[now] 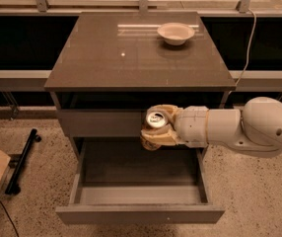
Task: Place orange can into middle drawer
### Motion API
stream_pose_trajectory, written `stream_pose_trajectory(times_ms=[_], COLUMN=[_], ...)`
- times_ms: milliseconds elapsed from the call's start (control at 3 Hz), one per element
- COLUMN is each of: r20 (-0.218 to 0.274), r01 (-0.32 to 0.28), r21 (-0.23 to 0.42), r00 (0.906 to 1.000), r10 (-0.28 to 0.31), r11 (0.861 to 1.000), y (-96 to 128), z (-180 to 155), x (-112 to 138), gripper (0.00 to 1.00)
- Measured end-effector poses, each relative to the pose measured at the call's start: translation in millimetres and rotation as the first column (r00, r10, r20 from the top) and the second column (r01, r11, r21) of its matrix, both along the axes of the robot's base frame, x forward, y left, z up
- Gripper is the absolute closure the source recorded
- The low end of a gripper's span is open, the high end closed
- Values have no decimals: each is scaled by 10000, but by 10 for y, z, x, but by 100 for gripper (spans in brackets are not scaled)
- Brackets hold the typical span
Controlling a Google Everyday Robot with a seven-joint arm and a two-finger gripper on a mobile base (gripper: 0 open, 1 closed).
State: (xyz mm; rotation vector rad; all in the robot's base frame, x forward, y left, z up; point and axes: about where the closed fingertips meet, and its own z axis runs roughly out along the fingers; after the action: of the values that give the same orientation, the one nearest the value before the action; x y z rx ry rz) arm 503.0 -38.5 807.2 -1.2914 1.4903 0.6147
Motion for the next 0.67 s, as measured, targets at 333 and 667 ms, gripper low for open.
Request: stream_pose_trajectory(times_ms=[333, 667], r20=[-8, 21], r01=[181, 285], r21=[133, 261], r00=[9998, 9996], r10=[-181, -286], r11=[9997, 9993], y=[-71, -112], z=[-366, -581], x=[30, 45], gripper=[100, 100])
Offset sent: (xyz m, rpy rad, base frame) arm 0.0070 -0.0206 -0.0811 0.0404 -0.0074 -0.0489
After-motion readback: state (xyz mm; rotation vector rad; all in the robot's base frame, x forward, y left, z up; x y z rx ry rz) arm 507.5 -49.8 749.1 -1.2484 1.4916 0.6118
